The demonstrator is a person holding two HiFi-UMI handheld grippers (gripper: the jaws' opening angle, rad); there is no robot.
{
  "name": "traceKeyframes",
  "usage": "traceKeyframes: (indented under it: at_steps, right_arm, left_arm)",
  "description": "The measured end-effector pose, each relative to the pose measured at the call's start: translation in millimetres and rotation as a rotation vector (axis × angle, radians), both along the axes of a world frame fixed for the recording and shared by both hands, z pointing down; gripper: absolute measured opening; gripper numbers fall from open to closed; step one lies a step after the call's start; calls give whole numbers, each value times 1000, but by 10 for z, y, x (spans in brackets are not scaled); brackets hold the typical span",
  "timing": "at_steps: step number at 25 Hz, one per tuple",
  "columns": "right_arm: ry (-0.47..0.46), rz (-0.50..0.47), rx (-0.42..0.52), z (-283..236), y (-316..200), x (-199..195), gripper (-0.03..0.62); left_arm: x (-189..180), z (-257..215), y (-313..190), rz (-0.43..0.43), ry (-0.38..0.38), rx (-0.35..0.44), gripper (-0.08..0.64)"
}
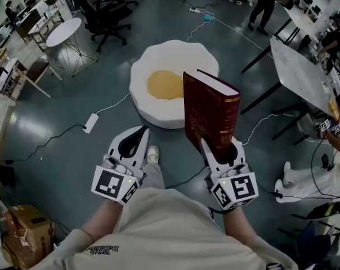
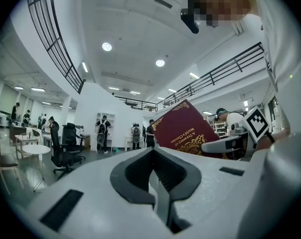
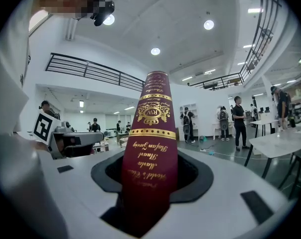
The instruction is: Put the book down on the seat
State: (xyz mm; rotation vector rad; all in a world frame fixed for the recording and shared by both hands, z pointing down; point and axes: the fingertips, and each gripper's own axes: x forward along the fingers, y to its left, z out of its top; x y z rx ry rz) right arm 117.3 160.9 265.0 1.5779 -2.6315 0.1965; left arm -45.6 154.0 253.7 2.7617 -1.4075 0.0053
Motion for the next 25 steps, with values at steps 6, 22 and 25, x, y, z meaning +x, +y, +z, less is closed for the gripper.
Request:
traceKeyframes:
  at_steps: [6,22,25]
  right_arm:
    - [27,29,-14,-82,-689,-132,209]
    - [18,76,-64,-3,-2593,-747,209]
    - [16,82,-67,-8,-2835,-832,209]
  left_arm:
    - [-170,-8,-742,20,16,-19,5]
    - [-717,80,-2582,87,11,-69,5]
    - [-763,79,-2800,107,6,-70,5]
